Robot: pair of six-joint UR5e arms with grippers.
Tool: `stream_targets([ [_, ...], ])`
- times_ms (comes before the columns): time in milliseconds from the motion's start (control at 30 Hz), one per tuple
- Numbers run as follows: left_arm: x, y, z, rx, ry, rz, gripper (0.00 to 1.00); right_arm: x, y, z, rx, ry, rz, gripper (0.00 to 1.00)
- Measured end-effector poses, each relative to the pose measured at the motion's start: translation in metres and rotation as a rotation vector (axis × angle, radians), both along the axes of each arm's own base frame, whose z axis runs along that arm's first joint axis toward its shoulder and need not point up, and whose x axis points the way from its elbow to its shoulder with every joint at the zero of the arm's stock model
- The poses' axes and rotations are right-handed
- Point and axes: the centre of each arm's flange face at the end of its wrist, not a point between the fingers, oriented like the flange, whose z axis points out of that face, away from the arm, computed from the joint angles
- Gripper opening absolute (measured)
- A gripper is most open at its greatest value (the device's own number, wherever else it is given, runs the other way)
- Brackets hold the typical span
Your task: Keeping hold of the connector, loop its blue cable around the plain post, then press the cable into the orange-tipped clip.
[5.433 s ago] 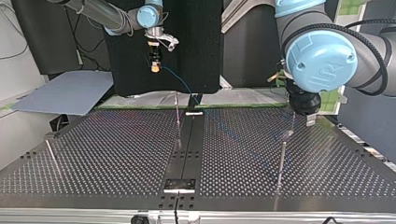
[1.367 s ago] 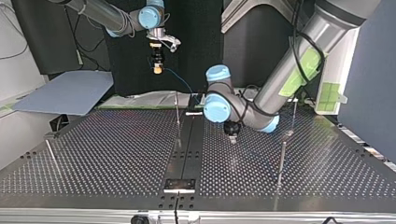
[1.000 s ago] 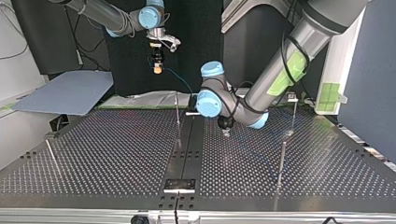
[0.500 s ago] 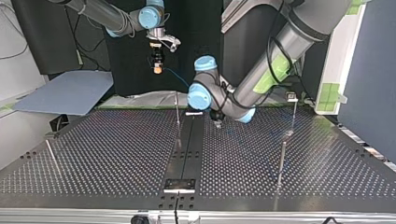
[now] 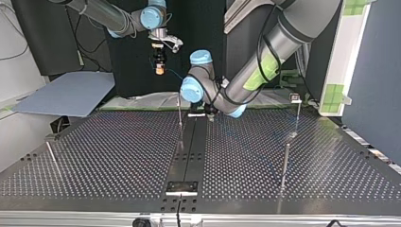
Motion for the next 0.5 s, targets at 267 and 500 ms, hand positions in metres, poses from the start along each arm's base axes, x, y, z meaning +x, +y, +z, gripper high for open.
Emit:
stream_targets([
  [267, -0.018, -0.018, -0.041, 0.042, 0.064, -0.028, 1.00, 0.000, 0.000, 0.000, -0.002, -0.002, 0.000, 0.00],
  [500, -0.033, -0.031, -0.084, 0.063, 0.109, -0.052, 1.00, 0.000, 0.000, 0.000, -0.002, -0.002, 0.000, 0.00],
])
